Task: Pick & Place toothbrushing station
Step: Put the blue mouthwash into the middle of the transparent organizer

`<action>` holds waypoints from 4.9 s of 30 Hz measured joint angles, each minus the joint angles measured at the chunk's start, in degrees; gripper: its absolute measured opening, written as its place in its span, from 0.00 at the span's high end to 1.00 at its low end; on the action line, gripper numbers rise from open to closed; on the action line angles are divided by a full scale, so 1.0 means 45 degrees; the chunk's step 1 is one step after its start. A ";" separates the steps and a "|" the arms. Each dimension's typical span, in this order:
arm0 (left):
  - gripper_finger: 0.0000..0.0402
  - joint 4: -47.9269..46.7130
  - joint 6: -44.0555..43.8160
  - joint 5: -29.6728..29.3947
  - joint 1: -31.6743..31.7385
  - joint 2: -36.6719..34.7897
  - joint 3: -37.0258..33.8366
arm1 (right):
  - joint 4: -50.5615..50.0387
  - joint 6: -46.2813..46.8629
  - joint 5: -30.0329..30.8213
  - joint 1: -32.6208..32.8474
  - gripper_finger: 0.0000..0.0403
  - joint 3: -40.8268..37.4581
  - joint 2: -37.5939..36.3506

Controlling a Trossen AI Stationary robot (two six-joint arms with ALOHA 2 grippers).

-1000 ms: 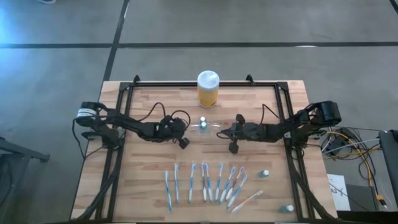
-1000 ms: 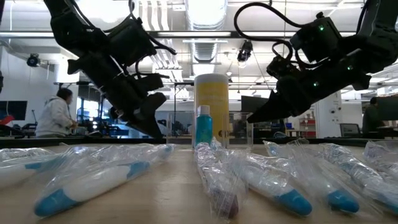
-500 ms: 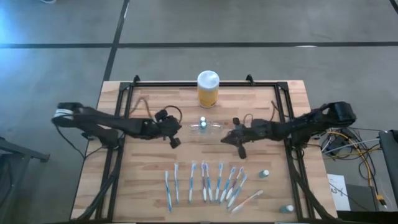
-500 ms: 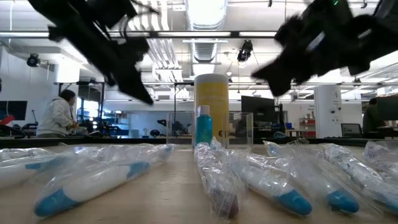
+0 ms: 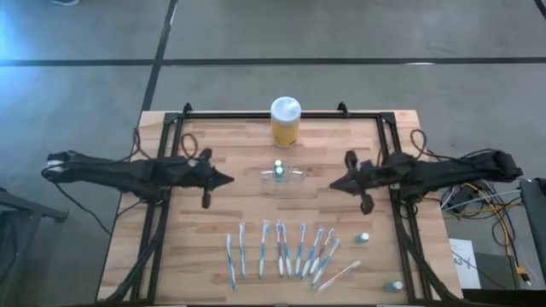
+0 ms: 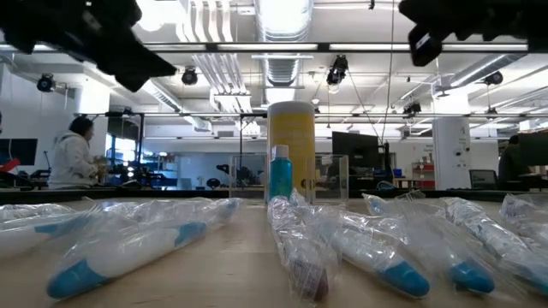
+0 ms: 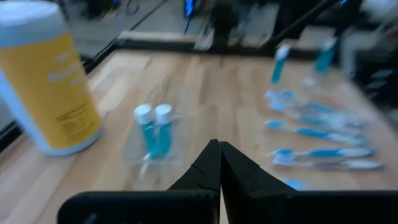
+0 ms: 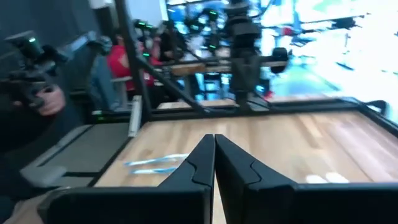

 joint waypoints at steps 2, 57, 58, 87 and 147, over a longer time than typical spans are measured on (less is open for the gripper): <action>1.00 0.1348 -0.0267 0.0657 -0.0010 -0.0698 -0.0974 | -0.1779 0.0242 0.0739 0.0185 0.98 0.0470 -0.0790; 0.97 0.1462 -0.2938 0.0585 -0.0010 -0.2418 -0.3259 | -2.0210 1.5953 0.1646 0.8322 0.51 1.0931 1.0165; 0.97 0.1463 -0.2943 0.0590 -0.0010 -0.2418 -0.3259 | -2.0198 1.5953 0.1498 0.8332 0.52 1.0931 1.0296; 0.97 0.0885 -0.2822 0.0672 0.0000 -0.2418 -0.3259 | -1.8199 1.5983 0.1067 0.8453 0.54 0.9411 1.1185; 0.97 0.0224 -0.1797 0.0677 0.0000 -0.2421 -0.3259 | -1.7325 1.6905 0.1387 1.4341 0.57 1.1951 1.3005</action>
